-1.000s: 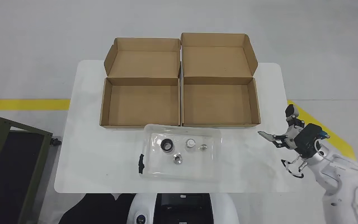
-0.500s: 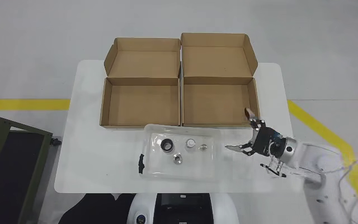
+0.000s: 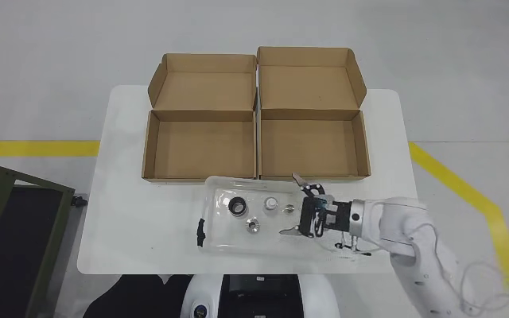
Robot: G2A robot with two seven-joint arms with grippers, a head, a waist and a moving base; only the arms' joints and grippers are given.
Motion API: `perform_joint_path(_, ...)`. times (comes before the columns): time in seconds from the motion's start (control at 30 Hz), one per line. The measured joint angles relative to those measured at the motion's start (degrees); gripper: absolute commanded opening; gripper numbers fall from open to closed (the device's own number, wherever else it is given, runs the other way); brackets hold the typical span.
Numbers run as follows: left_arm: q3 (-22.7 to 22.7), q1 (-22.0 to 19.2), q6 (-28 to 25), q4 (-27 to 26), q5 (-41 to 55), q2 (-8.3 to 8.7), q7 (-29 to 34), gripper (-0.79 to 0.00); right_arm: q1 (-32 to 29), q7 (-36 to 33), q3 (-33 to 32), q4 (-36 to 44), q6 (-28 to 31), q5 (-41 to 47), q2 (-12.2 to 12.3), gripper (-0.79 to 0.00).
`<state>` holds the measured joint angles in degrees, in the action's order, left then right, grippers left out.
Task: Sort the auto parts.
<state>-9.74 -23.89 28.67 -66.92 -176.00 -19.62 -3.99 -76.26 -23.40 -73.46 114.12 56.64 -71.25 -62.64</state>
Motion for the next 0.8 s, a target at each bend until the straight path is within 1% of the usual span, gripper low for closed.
perform_joint_path(0.23,0.0,0.0,0.0,0.0,0.0,0.00,0.0,0.000,4.2,-1.0,6.3,-3.3,-0.9,0.1,-0.5,0.000)
perform_joint_path(0.53,0.0,0.0,0.0,0.0,0.0,0.00,0.0,0.000,6.5,-0.2,9.0,-6.1,-2.1,-1.4,-0.6,0.000)
perform_joint_path(0.8,0.0,0.0,0.0,0.0,0.0,0.00,0.0,0.000,7.2,1.2,11.1,-7.5,-3.4,-4.2,-0.6,0.000)
